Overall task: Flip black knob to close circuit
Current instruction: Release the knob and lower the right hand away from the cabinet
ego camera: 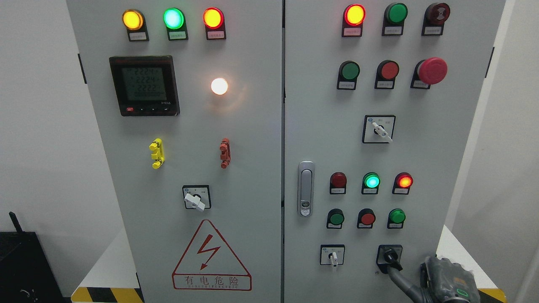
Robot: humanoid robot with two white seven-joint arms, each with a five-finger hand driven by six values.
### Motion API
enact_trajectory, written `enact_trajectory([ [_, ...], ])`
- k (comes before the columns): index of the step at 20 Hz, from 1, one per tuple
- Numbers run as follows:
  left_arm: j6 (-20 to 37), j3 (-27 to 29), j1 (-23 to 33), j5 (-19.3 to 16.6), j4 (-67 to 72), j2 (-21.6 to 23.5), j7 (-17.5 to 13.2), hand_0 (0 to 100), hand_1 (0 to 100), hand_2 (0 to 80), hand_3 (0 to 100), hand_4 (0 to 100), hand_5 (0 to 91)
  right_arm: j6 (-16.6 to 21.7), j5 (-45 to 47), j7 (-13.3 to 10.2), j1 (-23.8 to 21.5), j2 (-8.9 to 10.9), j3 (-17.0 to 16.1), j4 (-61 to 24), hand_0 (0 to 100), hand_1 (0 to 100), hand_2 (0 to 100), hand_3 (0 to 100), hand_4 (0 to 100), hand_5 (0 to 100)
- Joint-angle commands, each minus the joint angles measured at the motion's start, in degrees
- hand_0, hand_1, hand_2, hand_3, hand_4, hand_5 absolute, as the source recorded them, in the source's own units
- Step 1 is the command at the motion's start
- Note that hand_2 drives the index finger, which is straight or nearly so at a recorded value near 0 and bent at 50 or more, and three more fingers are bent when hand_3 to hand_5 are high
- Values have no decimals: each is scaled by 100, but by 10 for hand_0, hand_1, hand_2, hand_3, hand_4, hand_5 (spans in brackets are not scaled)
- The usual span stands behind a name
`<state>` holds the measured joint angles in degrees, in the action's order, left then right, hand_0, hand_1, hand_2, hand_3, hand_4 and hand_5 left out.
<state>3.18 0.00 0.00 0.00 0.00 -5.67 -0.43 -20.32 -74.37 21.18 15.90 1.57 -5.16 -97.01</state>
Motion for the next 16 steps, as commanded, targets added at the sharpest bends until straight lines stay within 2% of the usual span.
enact_trajectory([
  [1,-1,62,193,44,-193,5,-1,0,0,0,49,27,0,10,2,-105,-60,2,68,-55,0,0,901,1000,853,921],
  [5,-1,62,193,44,-193,-4,-1,0,0,0,49,27,0,10,2,-211,-166,-183,244,-90,0,0,901,1000,854,923],
  [8,-1,62,193,44,-193,-4,-1,0,0,0,50,26,0,10,2,-359,-297,-218,411,-134,0,0,901,1000,854,925],
  [16,-1,62,193,44,-193,-4,-1,0,0,0,50,26,0,10,184,-413,-386,-236,332,-239,0,0,901,1000,855,927],
])
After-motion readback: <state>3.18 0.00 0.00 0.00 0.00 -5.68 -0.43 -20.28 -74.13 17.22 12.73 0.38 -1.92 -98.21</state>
